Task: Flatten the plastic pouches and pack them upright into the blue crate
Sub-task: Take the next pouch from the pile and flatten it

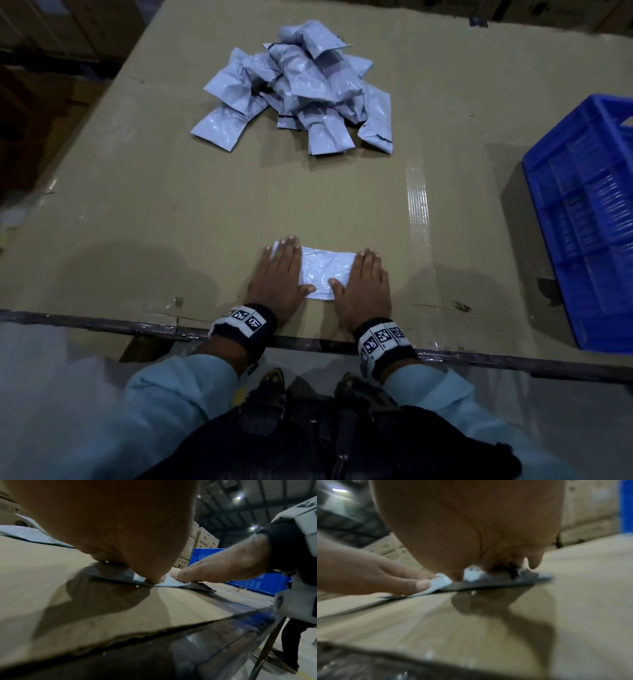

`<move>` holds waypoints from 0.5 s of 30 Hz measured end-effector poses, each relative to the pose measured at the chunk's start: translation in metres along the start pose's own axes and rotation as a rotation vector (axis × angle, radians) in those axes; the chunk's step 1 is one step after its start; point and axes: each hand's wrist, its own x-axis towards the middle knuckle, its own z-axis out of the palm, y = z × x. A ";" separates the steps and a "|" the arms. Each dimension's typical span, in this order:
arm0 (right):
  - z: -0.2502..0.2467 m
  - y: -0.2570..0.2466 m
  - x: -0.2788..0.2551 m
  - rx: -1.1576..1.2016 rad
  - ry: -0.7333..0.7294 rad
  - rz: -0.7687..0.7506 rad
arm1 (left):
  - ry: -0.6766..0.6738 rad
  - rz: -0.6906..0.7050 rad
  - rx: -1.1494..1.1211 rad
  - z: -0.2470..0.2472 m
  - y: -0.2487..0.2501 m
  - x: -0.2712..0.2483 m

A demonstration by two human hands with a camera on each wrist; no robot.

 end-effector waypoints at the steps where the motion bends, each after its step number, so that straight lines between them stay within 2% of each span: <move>1: -0.001 -0.003 0.000 -0.031 -0.009 -0.034 | -0.012 0.062 0.013 0.000 0.001 0.001; 3: 0.005 -0.006 -0.005 -0.070 0.017 -0.163 | -0.032 0.174 0.033 0.004 0.002 0.001; 5: 0.013 -0.003 -0.011 -0.055 0.054 -0.228 | -0.062 0.187 0.018 0.005 0.000 0.000; 11: 0.014 0.005 -0.015 -0.006 0.113 -0.227 | -0.061 0.147 -0.040 0.004 -0.002 -0.002; 15: 0.015 0.003 -0.017 -0.001 0.117 -0.176 | -0.022 0.060 -0.086 0.003 0.002 -0.004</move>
